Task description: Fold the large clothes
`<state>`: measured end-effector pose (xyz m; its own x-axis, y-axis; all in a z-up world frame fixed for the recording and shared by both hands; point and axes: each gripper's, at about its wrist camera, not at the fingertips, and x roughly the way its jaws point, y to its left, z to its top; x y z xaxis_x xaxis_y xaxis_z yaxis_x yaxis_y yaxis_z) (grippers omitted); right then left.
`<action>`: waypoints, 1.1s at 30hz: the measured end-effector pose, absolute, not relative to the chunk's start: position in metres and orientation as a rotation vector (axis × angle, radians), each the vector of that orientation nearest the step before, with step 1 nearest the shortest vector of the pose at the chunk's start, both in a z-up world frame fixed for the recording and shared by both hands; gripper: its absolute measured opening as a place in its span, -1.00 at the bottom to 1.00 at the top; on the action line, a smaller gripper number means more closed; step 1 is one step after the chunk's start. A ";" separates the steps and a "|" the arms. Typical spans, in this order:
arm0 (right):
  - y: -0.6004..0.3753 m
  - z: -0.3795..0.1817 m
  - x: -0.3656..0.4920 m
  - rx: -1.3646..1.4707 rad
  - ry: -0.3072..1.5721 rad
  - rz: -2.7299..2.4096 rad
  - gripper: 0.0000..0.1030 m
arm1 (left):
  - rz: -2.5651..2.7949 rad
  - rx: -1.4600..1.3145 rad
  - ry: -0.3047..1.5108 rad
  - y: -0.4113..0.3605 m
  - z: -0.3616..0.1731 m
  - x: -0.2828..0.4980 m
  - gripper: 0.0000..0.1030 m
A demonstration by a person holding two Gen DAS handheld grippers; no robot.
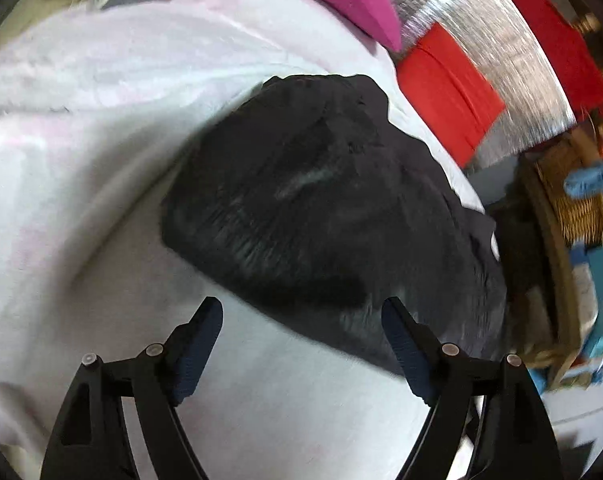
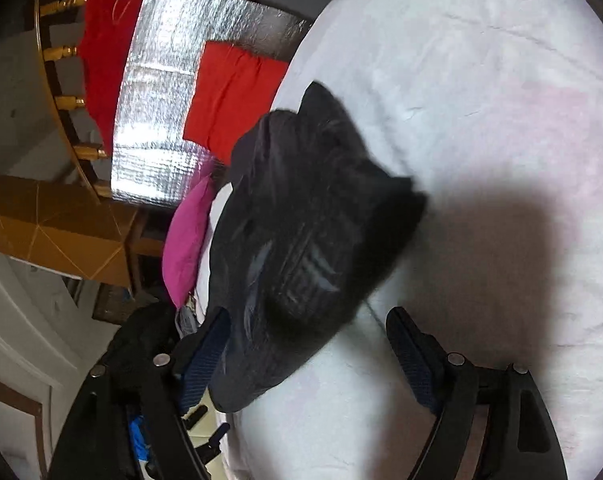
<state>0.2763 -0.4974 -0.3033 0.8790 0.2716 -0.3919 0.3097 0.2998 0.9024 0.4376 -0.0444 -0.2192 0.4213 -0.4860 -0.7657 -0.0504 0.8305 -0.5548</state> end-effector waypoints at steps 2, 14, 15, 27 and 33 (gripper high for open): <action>-0.498 -0.304 0.294 1.296 0.545 -0.018 0.62 | -0.281 -0.631 1.124 -0.044 -0.228 0.448 0.60; -0.512 -0.303 0.340 1.270 0.485 -0.227 -0.08 | -0.166 -0.895 1.062 -0.028 -0.244 0.474 -0.31; -0.515 -0.305 0.337 1.269 0.484 -0.225 -0.15 | -0.176 -0.875 1.050 -0.028 -0.240 0.473 -0.39; -0.490 -0.280 0.297 1.119 0.517 -0.191 -0.26 | -0.188 -0.642 0.999 -0.012 -0.199 0.416 -0.71; -0.473 -0.297 0.245 1.137 0.533 -0.145 -0.26 | -0.182 -0.616 0.997 0.009 -0.204 0.352 -0.71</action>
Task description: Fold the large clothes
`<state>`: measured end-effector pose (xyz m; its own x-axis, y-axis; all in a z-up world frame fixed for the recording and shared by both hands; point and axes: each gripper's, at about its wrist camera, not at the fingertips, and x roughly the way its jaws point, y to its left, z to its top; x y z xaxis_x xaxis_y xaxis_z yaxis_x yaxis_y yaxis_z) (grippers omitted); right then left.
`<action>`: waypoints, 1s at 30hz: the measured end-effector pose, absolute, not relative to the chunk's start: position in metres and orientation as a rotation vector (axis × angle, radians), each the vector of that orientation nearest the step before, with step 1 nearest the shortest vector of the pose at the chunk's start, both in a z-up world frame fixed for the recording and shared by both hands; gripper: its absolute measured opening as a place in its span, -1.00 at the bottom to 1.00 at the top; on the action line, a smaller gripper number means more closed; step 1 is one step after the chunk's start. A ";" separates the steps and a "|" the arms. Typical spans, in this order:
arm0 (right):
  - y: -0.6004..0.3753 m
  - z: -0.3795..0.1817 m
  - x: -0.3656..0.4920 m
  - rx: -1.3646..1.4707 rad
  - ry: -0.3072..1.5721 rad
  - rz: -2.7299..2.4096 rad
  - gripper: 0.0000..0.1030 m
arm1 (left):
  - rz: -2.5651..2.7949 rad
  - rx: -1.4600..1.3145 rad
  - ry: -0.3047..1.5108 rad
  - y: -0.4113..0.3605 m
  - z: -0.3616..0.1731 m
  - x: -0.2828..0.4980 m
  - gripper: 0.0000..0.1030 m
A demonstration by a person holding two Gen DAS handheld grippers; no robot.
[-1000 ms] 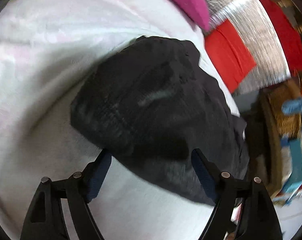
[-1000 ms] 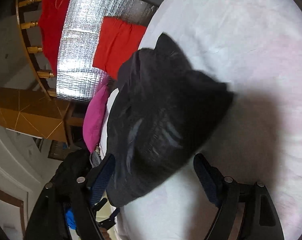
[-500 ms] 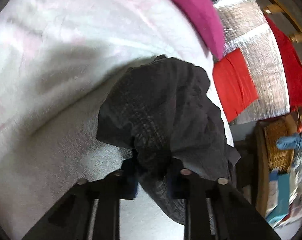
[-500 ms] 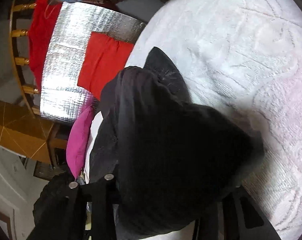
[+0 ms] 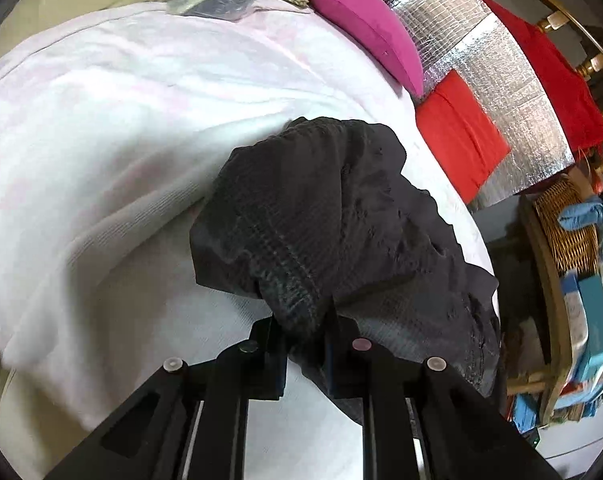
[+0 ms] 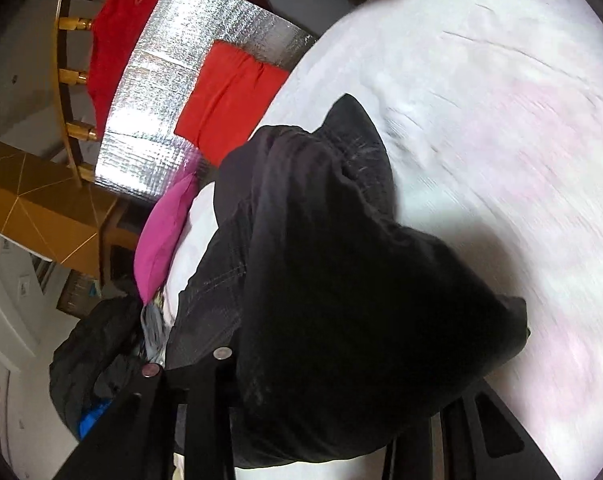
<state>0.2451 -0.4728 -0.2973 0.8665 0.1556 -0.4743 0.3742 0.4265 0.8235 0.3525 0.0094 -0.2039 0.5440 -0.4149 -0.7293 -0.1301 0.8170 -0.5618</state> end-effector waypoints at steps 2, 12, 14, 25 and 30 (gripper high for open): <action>-0.464 -0.300 0.222 1.121 0.541 -0.126 -0.26 | -0.176 -0.611 0.992 0.015 -0.203 0.332 -0.71; -0.463 -0.306 0.203 1.147 0.693 -0.106 0.22 | -0.186 -0.456 1.088 0.024 -0.209 0.323 -0.14; -0.463 -0.298 0.197 1.086 0.764 -0.098 0.30 | -0.187 -0.371 1.080 0.032 -0.200 0.310 0.12; -0.481 -0.209 0.169 0.690 0.828 -0.075 0.42 | -0.133 -0.202 0.956 0.074 -0.134 0.333 0.35; -0.500 -0.191 0.240 0.691 0.760 -0.117 0.51 | -0.204 -0.125 0.971 0.010 -0.128 0.415 0.43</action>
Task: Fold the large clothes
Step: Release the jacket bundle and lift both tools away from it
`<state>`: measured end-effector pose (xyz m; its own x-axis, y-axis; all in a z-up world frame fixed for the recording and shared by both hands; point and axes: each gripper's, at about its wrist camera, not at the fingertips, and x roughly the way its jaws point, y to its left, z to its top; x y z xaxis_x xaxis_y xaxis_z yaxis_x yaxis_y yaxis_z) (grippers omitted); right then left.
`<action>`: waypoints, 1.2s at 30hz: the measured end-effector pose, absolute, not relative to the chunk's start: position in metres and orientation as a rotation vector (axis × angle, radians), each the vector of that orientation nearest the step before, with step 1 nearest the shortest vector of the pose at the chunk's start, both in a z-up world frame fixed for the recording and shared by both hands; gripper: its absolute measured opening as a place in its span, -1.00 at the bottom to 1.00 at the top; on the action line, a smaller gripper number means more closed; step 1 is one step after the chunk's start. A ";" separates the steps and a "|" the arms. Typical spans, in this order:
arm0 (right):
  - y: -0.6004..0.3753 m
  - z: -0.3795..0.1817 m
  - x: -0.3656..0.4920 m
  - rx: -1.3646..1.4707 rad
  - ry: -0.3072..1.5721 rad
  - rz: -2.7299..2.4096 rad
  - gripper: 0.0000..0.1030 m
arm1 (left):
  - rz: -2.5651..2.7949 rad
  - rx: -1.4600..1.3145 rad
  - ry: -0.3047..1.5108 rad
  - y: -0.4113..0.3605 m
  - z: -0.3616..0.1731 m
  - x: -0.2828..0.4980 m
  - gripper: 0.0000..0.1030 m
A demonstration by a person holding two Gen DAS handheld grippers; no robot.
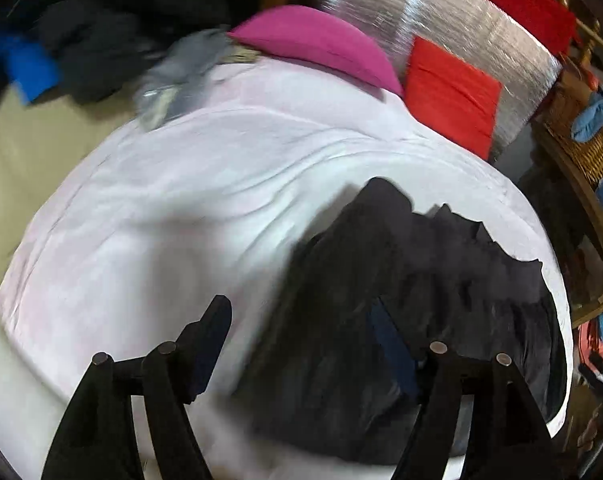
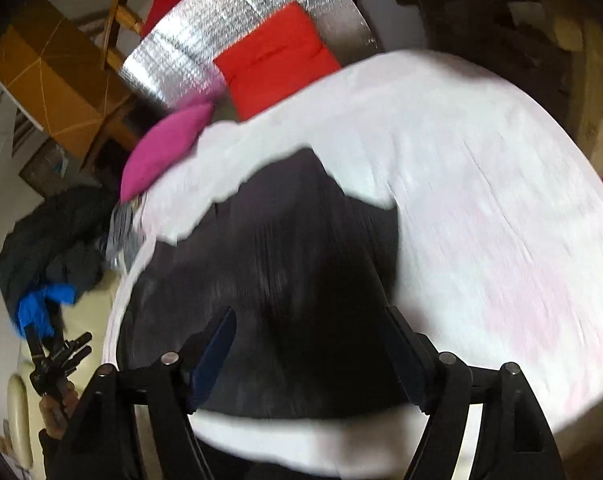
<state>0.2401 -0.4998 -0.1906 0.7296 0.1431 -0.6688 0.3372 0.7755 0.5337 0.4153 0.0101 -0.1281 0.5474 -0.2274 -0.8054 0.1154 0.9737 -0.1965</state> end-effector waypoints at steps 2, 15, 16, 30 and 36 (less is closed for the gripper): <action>-0.509 -0.195 0.280 0.699 0.779 -0.137 0.51 | -0.210 -0.097 0.980 -0.010 -0.133 0.445 0.43; -0.558 -0.264 0.439 0.741 0.968 -0.114 0.51 | -0.300 -0.059 1.214 -0.082 -0.203 0.562 0.44; -0.556 -0.268 0.441 0.744 0.973 -0.087 0.51 | -0.309 -0.041 1.206 -0.084 -0.205 0.562 0.44; -0.547 -0.206 0.428 0.478 0.629 -0.261 -0.78 | -0.260 -0.129 0.921 -0.082 -0.164 0.569 -0.51; -0.571 -0.253 0.434 0.615 0.729 -0.297 -0.79 | -0.133 -0.114 1.095 -0.082 -0.232 0.593 -0.58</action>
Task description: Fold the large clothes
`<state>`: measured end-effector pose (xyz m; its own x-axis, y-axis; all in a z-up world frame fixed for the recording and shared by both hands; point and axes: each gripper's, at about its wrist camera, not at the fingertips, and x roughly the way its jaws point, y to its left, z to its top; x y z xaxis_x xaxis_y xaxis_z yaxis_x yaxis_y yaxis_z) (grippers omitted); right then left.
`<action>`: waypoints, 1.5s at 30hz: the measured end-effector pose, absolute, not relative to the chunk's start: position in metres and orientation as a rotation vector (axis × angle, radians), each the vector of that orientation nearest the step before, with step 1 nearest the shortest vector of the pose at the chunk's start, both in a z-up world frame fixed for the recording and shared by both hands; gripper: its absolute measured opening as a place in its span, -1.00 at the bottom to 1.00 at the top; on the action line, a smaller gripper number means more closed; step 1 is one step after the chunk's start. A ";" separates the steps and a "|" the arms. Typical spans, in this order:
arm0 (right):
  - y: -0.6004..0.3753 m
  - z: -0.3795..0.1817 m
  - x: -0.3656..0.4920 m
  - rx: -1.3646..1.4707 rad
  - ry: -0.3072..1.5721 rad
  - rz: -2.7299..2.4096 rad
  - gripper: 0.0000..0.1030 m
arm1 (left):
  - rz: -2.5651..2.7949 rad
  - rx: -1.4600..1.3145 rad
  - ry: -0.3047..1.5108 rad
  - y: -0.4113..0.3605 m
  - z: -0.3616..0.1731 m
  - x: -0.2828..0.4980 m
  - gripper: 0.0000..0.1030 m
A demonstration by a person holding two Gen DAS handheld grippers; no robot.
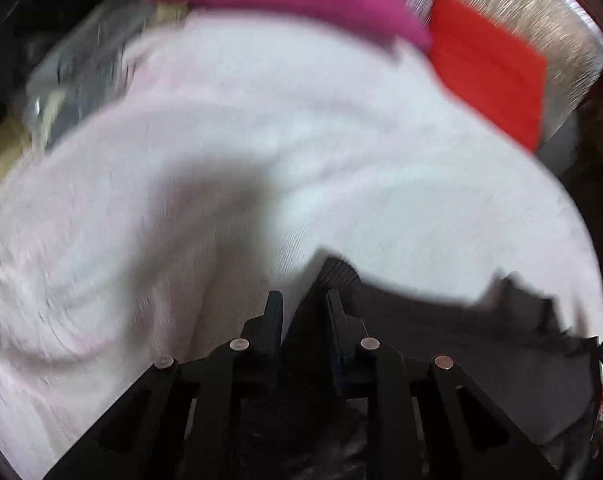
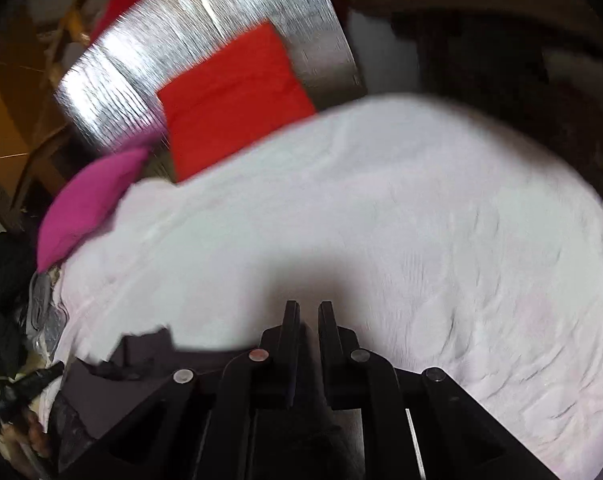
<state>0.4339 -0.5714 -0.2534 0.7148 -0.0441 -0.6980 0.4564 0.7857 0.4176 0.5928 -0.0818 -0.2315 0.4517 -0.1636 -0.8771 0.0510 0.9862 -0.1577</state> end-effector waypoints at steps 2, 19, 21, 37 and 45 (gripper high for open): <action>-0.572 -0.260 0.424 0.696 0.734 -0.245 -0.78 | -0.154 -0.168 1.076 -0.073 -0.228 0.589 -0.35; -0.513 -0.213 0.242 0.711 0.581 -0.144 0.71 | -0.180 0.115 0.860 -0.026 -0.153 0.371 0.46; -0.503 -0.216 0.223 0.702 0.578 -0.139 0.71 | -0.140 0.150 0.826 -0.026 -0.153 0.343 0.46; -0.447 -0.232 0.192 0.727 0.552 -0.118 0.57 | -0.102 0.188 0.704 -0.031 -0.143 0.270 0.47; -0.443 -0.276 0.217 0.758 0.718 -0.191 0.45 | -0.085 0.183 0.716 -0.030 -0.147 0.270 0.47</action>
<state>0.2172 -0.4428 -0.2759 0.7490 0.0903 -0.6564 0.4047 0.7222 0.5610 0.2702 -0.0296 -0.1473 0.7521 -0.0144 -0.6589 0.1396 0.9806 0.1379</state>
